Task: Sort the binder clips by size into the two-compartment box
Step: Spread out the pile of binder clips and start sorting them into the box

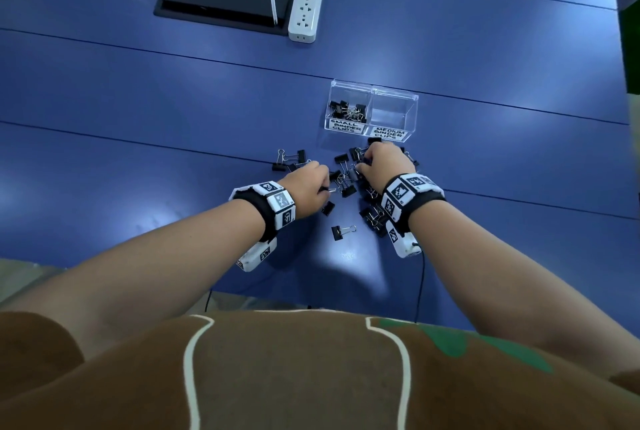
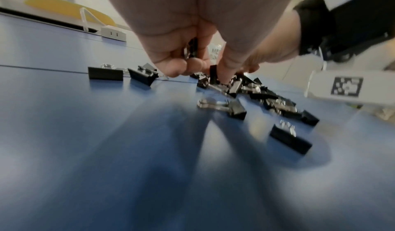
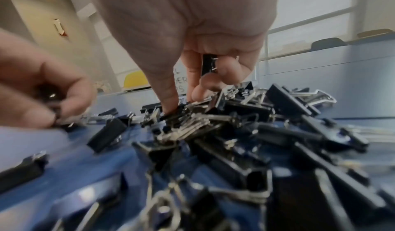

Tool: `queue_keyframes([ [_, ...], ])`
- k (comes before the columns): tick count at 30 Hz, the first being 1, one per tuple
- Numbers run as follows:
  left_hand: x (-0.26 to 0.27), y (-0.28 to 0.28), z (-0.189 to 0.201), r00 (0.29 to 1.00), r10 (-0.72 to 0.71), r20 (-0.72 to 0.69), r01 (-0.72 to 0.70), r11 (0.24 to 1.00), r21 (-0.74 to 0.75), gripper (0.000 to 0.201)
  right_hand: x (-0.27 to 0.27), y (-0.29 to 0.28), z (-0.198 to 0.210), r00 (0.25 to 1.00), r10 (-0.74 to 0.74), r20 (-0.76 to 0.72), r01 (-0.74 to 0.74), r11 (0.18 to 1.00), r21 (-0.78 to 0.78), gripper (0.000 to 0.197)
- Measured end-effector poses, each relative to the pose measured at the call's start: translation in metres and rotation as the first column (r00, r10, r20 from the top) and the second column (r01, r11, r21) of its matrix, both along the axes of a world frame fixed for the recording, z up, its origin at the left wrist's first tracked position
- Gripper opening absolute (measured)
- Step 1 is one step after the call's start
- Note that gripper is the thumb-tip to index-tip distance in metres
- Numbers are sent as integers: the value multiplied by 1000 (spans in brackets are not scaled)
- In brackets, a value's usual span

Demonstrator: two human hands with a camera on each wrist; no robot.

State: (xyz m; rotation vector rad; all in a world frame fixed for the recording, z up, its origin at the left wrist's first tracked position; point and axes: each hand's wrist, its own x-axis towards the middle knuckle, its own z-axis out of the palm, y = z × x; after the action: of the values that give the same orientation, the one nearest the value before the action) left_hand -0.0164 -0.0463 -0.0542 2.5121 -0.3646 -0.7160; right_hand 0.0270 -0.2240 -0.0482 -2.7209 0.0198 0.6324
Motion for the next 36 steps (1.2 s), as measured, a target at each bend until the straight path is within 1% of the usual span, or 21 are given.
queue_keyframes([
  [2, 7, -2, 5, 996, 90, 15, -89, 994, -62, 5, -3, 2, -4, 1000, -3, -7, 3, 1000, 17, 23],
  [5, 27, -6, 17, 976, 215, 42, -209, 972, -110, 6, -5, 1, -4, 999, -23, -22, 24, 997, 68, 14],
  [7, 43, -9, 26, 961, 268, 60, -258, 956, -139, 2, -6, -1, -2, 999, -25, -37, 29, 995, 97, 12],
  [8, 51, -10, 31, 956, 284, 78, -270, 951, -151, 4, -6, -3, -1, 999, -33, -41, 37, 992, 119, 13],
  [11, 80, -17, 44, 947, 280, 160, -257, 955, -151, 12, -6, -13, 0, 993, -119, -27, 122, 972, 201, 10],
  [13, 99, -22, 50, 947, 249, 201, -229, 966, -120, 15, -4, -20, 3, 979, -203, -15, 199, 939, 279, 10],
  [15, 114, -26, 53, 954, 214, 211, -202, 976, -76, 16, 2, -26, 9, 966, -259, -27, 251, 901, 354, 10],
  [19, 127, -33, 51, 964, 176, 198, -171, 984, -41, 20, 29, -27, 23, 953, -297, 51, 257, 889, 378, 3],
  [22, 124, -36, 50, 959, 183, 218, -173, 983, -64, 21, 52, -18, 32, 959, -274, 73, 234, 910, 341, 5],
  [24, 115, -33, 47, 952, 195, 234, -180, 980, -84, 19, 65, -7, 38, 969, -230, 92, 195, 937, 289, 8],
  [27, 92, -25, 39, 945, 213, 248, -193, 976, -102, 13, 80, 10, 44, 983, -145, 116, 119, 972, 204, 18],
  [29, 70, -22, 33, 960, 164, 227, -153, 986, -66, 13, 85, 21, 45, 991, -64, 118, 44, 986, 163, 21],
  [32, 39, -21, 20, 991, 37, 129, -34, 999, -26, 16, 83, 29, 46, 994, 21, 109, -36, 991, 130, 22],
  [34, 24, -23, 11, 996, -54, 68, 52, 998, 31, 24, 78, 27, 45, 993, 9, 120, -28, 986, 164, 24],
  [36, 16, -24, 3, 996, -85, 31, 82, 993, 85, 32, 68, 21, 44, 986, -42, 163, 3, 972, 234, 26],
])
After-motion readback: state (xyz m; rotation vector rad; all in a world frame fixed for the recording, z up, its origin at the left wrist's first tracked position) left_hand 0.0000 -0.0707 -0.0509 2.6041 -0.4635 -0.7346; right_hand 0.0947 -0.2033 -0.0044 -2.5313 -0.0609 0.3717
